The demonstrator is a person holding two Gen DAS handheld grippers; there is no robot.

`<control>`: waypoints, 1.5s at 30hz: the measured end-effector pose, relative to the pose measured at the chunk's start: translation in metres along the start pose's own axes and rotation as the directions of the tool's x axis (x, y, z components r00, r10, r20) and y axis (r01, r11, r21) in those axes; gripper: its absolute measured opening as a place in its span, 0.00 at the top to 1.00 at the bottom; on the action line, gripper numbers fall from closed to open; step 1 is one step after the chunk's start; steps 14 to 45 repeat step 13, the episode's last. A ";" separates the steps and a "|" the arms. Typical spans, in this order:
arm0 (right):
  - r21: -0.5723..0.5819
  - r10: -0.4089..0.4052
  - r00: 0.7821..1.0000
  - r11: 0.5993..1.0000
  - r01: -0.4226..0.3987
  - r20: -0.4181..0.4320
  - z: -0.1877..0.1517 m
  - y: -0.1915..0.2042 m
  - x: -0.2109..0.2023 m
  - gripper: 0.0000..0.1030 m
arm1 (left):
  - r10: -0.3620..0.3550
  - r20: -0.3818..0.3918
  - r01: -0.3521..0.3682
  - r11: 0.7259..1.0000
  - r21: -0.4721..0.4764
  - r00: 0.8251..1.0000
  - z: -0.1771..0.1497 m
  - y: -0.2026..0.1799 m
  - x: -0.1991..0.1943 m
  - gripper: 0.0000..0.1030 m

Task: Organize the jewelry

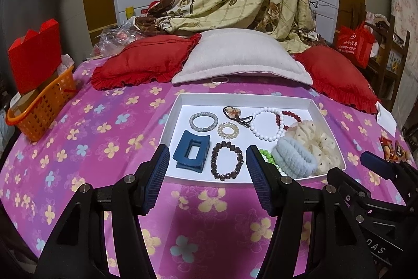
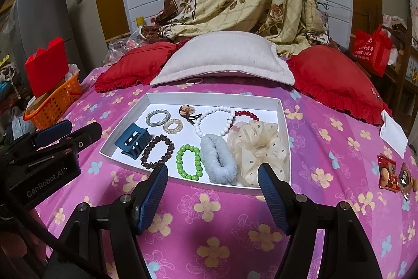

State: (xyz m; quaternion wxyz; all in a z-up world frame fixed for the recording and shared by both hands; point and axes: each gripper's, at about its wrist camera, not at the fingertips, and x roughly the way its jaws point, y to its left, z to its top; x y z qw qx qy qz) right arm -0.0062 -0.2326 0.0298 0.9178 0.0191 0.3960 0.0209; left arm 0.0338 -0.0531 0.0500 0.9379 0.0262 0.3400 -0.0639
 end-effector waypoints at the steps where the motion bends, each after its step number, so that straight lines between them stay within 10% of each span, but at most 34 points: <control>1: 0.000 -0.001 1.000 1.000 0.001 -0.001 0.000 0.000 0.000 0.33 | -0.006 -0.002 0.006 1.000 -0.003 1.000 0.000 -0.001 0.001 0.41; 45: 0.084 -0.050 0.998 0.995 0.052 -0.027 0.000 -0.054 0.012 0.33 | -0.023 0.000 0.023 1.000 -0.007 1.000 -0.003 0.004 0.012 0.41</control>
